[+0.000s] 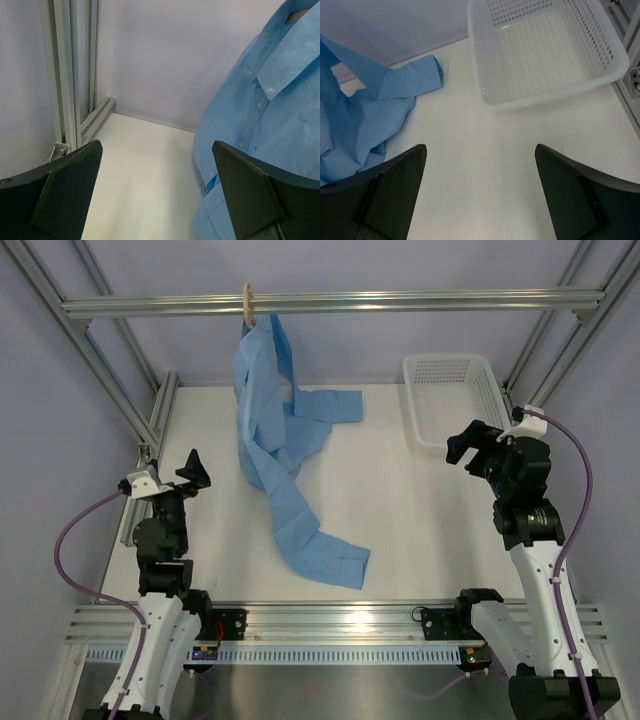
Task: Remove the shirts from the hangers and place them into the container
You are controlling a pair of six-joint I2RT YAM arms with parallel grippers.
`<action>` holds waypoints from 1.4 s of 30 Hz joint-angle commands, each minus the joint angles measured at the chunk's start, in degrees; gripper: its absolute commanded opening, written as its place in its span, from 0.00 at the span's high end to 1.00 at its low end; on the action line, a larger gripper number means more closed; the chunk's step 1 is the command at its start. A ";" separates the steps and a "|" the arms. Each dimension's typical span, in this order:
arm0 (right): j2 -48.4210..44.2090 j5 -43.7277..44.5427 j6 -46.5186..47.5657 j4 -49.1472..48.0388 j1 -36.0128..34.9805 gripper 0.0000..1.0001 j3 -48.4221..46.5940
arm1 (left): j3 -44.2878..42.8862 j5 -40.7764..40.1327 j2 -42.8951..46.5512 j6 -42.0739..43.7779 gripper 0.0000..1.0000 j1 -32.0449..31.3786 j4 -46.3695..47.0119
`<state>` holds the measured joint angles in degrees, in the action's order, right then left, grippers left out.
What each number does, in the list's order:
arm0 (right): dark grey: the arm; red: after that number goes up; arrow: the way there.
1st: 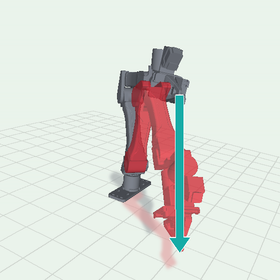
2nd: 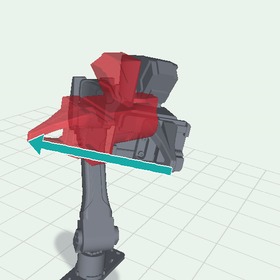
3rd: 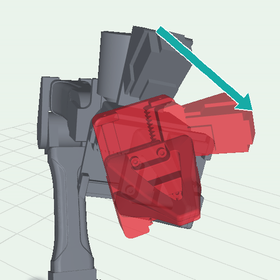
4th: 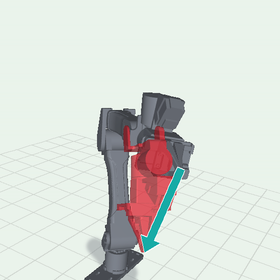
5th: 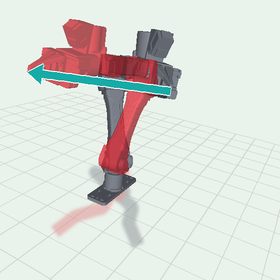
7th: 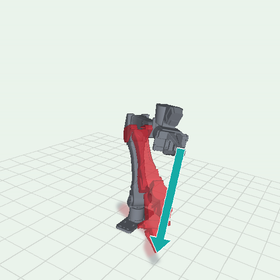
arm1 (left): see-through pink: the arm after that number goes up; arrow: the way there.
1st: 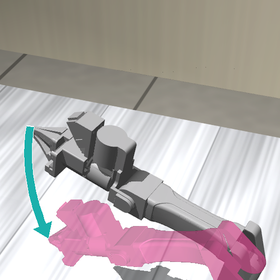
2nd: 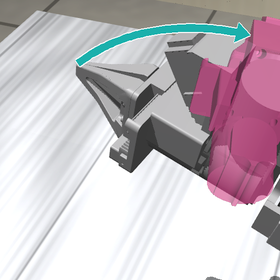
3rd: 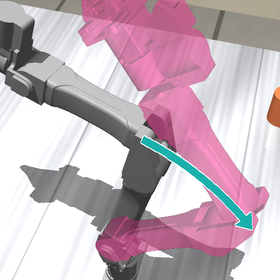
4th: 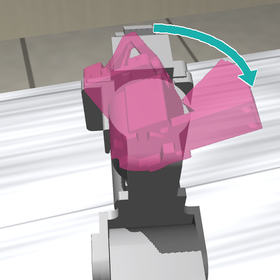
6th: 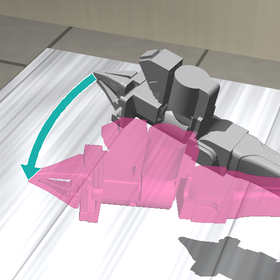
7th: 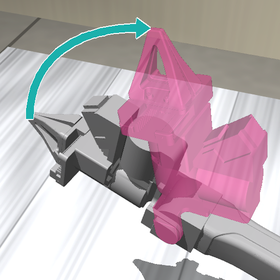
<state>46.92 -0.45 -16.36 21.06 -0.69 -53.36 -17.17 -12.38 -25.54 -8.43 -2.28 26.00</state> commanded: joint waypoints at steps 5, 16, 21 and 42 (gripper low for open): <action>0.37 -2.79 0.98 1.53 0.25 0.01 -2.18 | -7.25 -3.67 -1.87 -2.19 0.01 0.35 -8.99; 6.34 -12.20 -5.08 -1.98 0.25 0.01 -6.22 | -46.78 -7.14 -18.93 -25.84 0.01 -0.17 -54.88; 8.63 -12.30 -5.00 -1.64 0.25 0.01 -7.98 | -58.49 8.86 -24.80 -14.34 0.01 -2.45 -62.19; 18.91 -19.33 -11.24 -0.32 0.25 0.01 -17.65 | -86.26 8.17 -40.10 -18.92 0.01 -9.12 -78.37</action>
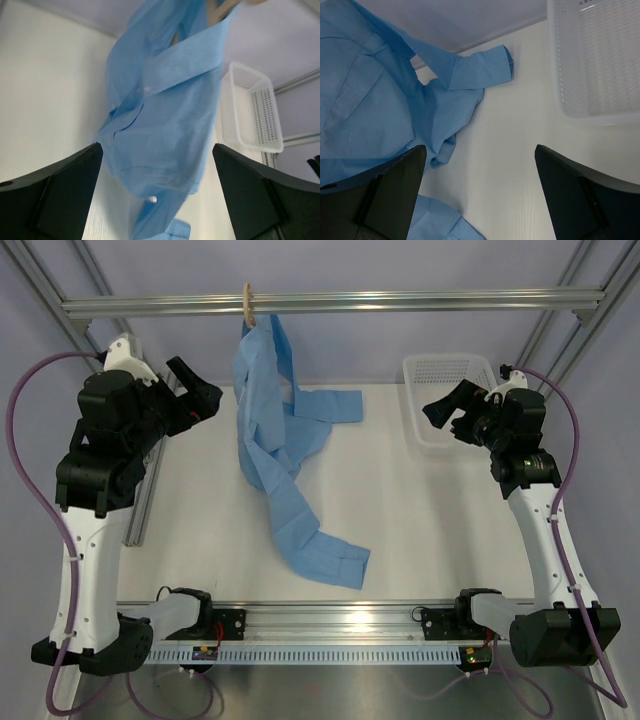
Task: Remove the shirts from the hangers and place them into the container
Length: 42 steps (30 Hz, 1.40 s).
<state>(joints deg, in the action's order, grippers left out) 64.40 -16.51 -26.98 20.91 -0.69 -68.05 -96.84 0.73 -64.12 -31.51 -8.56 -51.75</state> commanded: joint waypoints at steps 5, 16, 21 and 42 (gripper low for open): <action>2.22 -2.82 0.17 0.54 0.25 0.01 -4.54 | -17.49 -9.02 -7.77 7.51 0.01 -7.53 -5.55; 2.66 -1.33 1.05 1.24 0.25 0.00 -4.55 | -27.53 -10.66 -18.50 9.36 0.27 -13.15 -11.27; 3.01 -0.89 1.14 1.50 0.25 0.01 -5.25 | -27.09 -13.91 -18.77 8.13 0.36 -14.29 -11.62; 3.62 -0.63 1.58 1.33 0.25 0.01 -5.07 | -26.46 -21.47 -25.09 9.44 0.34 -19.57 -11.26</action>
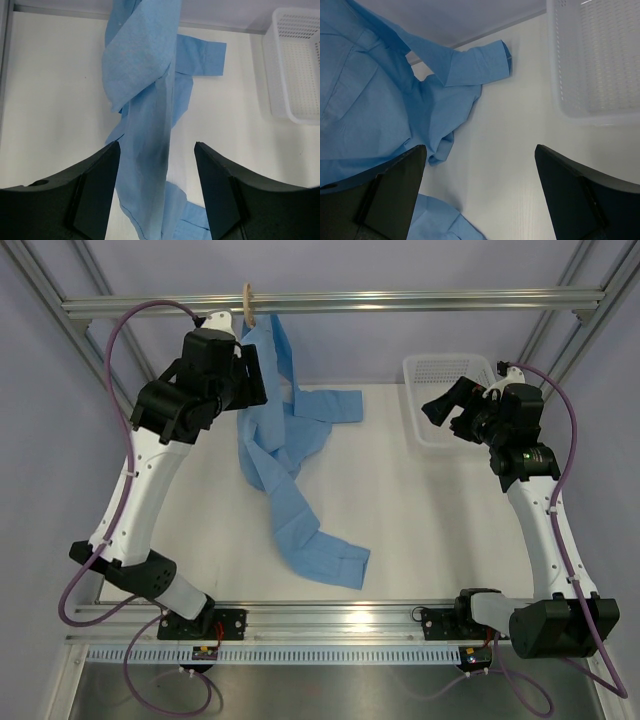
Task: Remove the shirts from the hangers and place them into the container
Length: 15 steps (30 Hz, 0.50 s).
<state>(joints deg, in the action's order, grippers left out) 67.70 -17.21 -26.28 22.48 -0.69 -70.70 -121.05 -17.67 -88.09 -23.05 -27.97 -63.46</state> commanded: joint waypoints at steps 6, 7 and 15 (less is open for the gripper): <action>1.38 -0.10 0.79 -0.16 0.16 0.00 -3.22 | -3.48 -5.09 -4.19 2.65 0.79 -0.16 -0.26; 1.47 -0.02 0.97 -0.07 0.25 0.00 -3.48 | -3.83 -5.01 -4.54 2.66 0.98 -0.07 -0.43; 2.08 -0.45 0.09 -0.33 0.25 0.00 -3.13 | 4.06 0.53 2.20 6.96 1.00 -0.33 8.78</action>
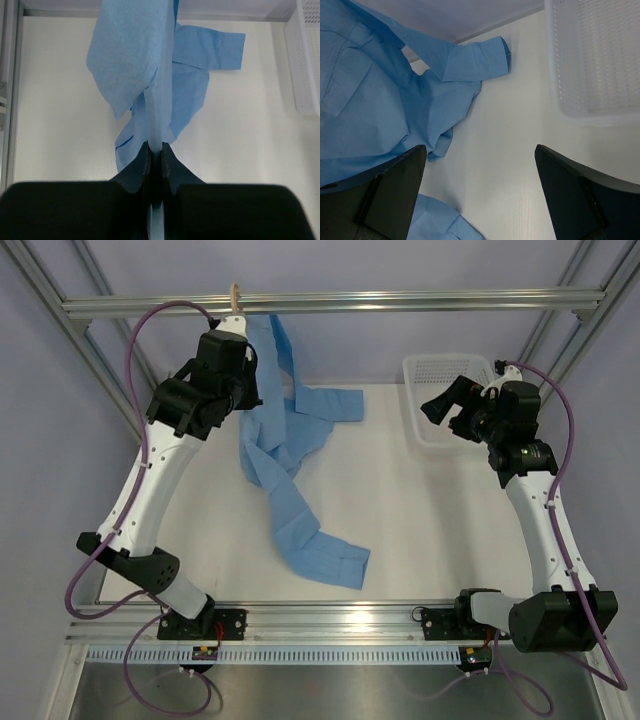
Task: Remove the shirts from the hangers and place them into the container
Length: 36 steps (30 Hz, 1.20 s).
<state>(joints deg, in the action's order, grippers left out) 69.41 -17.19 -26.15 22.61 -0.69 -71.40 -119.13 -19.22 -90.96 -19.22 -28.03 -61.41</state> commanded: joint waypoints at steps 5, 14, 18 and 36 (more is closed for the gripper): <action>0.82 -2.06 -0.48 -0.81 0.25 0.01 -2.69 | 6.18 3.39 10.35 8.31 1.00 -0.36 15.32; 1.26 -2.67 0.66 -0.02 0.07 0.00 -3.49 | 1.54 8.94 11.42 11.40 1.00 -0.36 18.34; 1.43 -2.41 0.75 0.15 0.07 0.01 -3.57 | 0.83 9.03 11.68 11.58 1.00 -0.53 18.16; 2.84 -3.20 0.40 0.59 -0.45 0.01 -4.45 | -16.64 13.77 5.89 4.29 1.00 -0.62 3.78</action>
<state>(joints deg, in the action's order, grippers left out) 71.68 -18.85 -26.13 23.07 -0.75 -72.79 -128.62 -8.71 -84.68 -12.14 -28.29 -59.75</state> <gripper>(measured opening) 0.993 0.072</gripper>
